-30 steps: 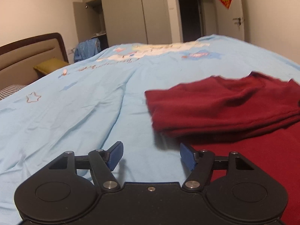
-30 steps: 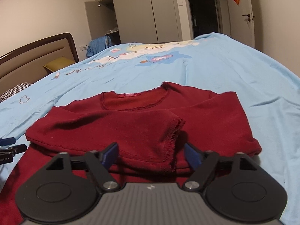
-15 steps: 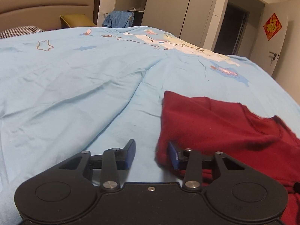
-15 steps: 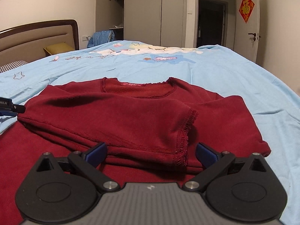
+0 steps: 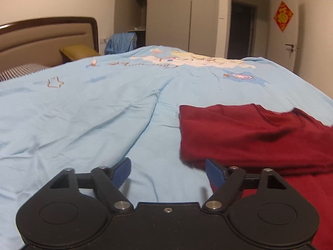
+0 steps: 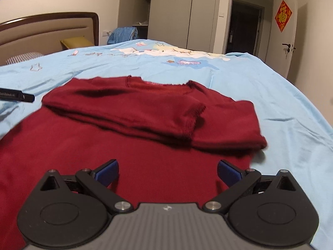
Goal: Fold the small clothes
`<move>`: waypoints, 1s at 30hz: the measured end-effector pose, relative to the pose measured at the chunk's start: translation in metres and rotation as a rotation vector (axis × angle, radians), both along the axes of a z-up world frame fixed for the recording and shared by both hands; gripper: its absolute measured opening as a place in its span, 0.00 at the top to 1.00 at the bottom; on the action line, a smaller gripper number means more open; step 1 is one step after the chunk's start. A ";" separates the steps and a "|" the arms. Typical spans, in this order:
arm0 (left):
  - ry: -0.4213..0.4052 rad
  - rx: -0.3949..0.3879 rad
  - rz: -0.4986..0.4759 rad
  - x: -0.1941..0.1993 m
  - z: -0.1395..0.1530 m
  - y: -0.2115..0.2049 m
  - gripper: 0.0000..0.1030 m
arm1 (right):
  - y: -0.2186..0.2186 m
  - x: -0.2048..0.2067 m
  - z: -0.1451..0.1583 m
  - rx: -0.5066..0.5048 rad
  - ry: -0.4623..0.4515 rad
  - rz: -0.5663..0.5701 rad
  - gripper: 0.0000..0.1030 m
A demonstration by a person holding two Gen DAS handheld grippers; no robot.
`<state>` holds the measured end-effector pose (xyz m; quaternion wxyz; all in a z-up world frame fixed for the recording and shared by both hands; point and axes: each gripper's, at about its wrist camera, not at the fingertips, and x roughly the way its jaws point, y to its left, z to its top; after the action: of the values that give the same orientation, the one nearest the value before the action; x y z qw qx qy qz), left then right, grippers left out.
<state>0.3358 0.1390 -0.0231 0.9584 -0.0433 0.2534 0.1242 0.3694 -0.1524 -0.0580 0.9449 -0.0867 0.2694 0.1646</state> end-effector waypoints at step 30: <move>0.002 0.125 -0.323 -0.178 -0.009 -0.098 0.01 | -0.016 -0.230 -0.031 -0.451 -0.178 0.242 0.00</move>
<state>0.1575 0.0406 -0.0317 0.9665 0.0576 0.2497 -0.0159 0.1395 -0.1686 -0.0892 0.8952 -0.3407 0.2026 0.2038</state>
